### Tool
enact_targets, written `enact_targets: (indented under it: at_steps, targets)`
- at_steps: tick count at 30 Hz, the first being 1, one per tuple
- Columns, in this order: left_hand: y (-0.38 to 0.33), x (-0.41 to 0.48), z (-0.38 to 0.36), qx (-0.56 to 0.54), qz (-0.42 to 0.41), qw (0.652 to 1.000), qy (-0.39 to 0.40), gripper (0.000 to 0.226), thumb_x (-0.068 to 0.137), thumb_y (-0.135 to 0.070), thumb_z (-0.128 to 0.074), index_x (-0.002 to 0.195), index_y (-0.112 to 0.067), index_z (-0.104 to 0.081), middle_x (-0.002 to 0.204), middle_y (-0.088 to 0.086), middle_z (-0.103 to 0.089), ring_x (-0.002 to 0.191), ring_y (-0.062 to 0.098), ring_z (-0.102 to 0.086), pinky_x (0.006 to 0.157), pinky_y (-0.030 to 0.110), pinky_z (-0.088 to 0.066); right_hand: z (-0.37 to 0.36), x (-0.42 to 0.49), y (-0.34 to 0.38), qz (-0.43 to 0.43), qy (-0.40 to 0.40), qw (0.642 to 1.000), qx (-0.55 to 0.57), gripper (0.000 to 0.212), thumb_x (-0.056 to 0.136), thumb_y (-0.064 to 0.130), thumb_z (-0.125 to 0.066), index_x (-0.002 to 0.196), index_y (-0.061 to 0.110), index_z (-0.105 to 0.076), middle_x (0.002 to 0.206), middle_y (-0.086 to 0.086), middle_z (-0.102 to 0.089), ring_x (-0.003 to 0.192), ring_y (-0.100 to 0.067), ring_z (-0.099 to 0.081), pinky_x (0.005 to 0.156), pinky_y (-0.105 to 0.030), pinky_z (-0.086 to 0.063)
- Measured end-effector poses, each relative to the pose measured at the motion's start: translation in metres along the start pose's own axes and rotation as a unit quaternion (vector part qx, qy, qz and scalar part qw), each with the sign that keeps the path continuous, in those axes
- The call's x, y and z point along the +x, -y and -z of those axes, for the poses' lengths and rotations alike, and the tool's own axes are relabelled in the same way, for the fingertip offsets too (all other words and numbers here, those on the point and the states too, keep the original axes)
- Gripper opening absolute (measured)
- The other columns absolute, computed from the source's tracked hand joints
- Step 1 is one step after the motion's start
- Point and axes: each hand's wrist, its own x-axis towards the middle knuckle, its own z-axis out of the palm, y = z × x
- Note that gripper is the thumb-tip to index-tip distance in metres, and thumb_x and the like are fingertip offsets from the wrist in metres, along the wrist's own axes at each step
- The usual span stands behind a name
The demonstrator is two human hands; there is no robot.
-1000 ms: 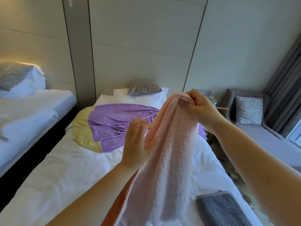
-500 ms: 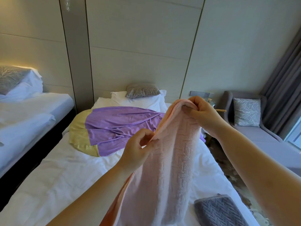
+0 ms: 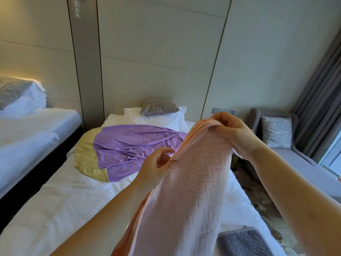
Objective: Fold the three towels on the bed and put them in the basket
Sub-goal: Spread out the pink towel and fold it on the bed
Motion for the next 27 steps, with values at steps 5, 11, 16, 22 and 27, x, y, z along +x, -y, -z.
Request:
enact_targets:
  at_steps: [5, 11, 16, 22, 27]
  targets:
    - [-0.007, 0.005, -0.005, 0.038, 0.03, 0.996, 0.076, 0.017, 0.066, -0.04, -0.072, 0.081, -0.041, -0.065, 0.125, -0.02, -0.054, 0.121, 0.0, -0.048, 0.103, 0.027, -0.035, 0.009, -0.006, 0.003, 0.011, 0.071, 0.996, 0.05, 0.019, 0.075, 0.007, -0.065, 0.086, 0.022, -0.068, 0.1, -0.012, -0.066, 0.095, -0.025, -0.06, 0.089, -0.04, -0.046]
    - [-0.016, 0.006, -0.016, 0.042, 0.024, 0.983, 0.175, 0.019, 0.06, -0.04, -0.072, 0.076, -0.03, -0.066, 0.081, -0.017, -0.061, 0.089, 0.006, -0.06, 0.089, 0.029, -0.041, 0.019, -0.008, 0.005, 0.014, 0.076, 0.993, 0.092, 0.032, 0.081, -0.013, -0.047, 0.078, 0.016, -0.061, 0.079, -0.008, -0.059, 0.075, -0.02, -0.057, 0.067, -0.025, -0.047]
    - [-0.014, -0.003, -0.026, 0.042, -0.039, 0.993, 0.104, 0.014, 0.074, -0.041, -0.068, 0.084, -0.035, -0.059, 0.063, -0.018, -0.048, 0.056, 0.002, -0.041, 0.056, 0.012, -0.033, 0.023, -0.007, 0.003, -0.022, -0.045, 0.999, 0.005, 0.034, 0.079, -0.01, -0.038, 0.069, 0.015, -0.058, 0.068, -0.006, -0.054, 0.067, -0.019, -0.051, 0.056, -0.024, -0.04]
    - [-0.015, -0.007, -0.038, 0.065, -0.109, 0.99, 0.069, 0.039, 0.098, -0.028, -0.047, 0.131, -0.045, -0.037, 0.112, -0.027, -0.057, 0.081, -0.006, -0.056, 0.07, 0.01, -0.042, 0.014, -0.003, -0.002, -0.062, -0.103, 0.991, -0.05, 0.019, 0.074, 0.004, -0.045, 0.068, 0.019, -0.055, 0.072, -0.01, -0.051, 0.073, -0.025, -0.048, 0.066, -0.038, -0.036]
    - [-0.008, -0.011, -0.046, 0.113, -0.124, 0.986, 0.016, 0.037, 0.096, -0.034, -0.05, 0.127, -0.052, -0.039, 0.118, -0.027, -0.055, 0.102, -0.005, -0.056, 0.084, 0.011, -0.043, 0.012, -0.004, -0.006, -0.047, -0.058, 0.99, -0.117, 0.011, 0.081, 0.013, -0.059, 0.077, 0.023, -0.059, 0.078, 0.002, -0.058, 0.077, -0.017, -0.053, 0.068, -0.029, -0.042]
